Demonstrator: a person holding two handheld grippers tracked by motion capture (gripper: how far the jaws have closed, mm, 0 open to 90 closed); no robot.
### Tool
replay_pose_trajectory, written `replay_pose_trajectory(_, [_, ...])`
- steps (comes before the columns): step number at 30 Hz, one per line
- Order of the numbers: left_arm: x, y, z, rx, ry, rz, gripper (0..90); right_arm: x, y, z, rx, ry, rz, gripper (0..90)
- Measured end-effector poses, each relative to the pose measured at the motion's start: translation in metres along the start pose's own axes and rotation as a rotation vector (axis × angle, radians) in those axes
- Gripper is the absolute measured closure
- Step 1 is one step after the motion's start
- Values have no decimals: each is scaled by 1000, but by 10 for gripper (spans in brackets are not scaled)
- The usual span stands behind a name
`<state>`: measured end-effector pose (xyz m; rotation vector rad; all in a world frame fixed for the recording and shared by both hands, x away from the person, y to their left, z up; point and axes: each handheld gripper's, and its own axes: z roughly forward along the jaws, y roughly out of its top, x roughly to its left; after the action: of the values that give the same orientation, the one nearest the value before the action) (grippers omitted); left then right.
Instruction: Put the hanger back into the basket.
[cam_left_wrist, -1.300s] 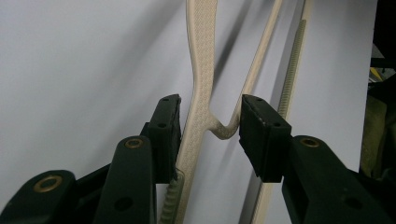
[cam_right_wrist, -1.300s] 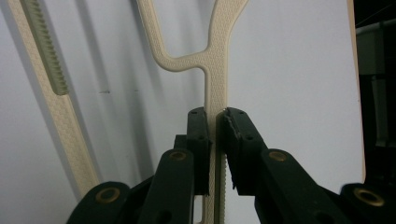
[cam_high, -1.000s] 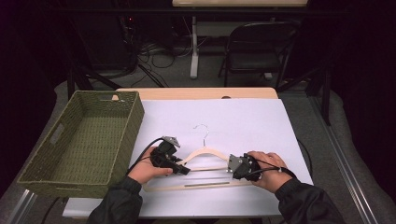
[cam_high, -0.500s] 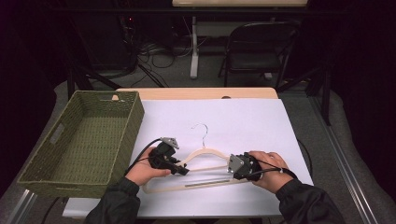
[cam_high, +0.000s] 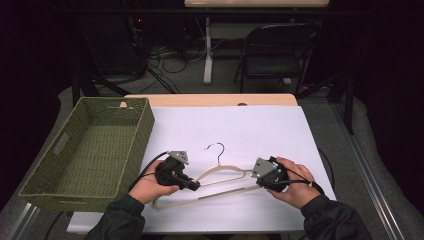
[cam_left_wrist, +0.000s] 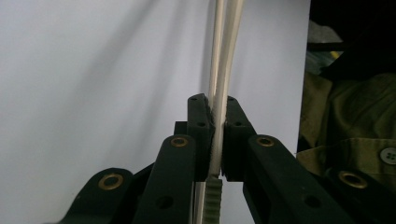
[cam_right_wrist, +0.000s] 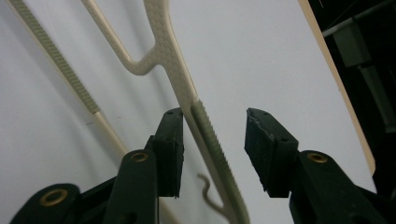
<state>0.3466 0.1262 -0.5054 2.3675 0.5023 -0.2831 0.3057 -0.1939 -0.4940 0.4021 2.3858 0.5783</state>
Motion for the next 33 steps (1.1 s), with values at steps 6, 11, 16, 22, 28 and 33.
replay_pose_trajectory(6, [-1,-4,-3,-14,22,-10,869,-6,-15,-4,2,-24,66,523])
replay_pose_trajectory(11, [3,-4,-5,-42,11,-36,870,-5,-20,-3,15,-25,74,524])
replay_pose_trajectory(16, [5,-5,-9,-69,16,-67,871,-4,-18,-1,14,-29,83,522])
replay_pose_trajectory(22, [5,-5,-16,-101,33,-98,871,-5,-17,-3,25,-31,86,521])
replay_pose_trajectory(28, [0,-4,-23,-144,75,-158,871,-4,-23,-3,17,-43,124,509])
replay_pose_trajectory(33, [-5,-2,-30,-171,75,-189,872,-5,-29,-3,25,-34,141,504])
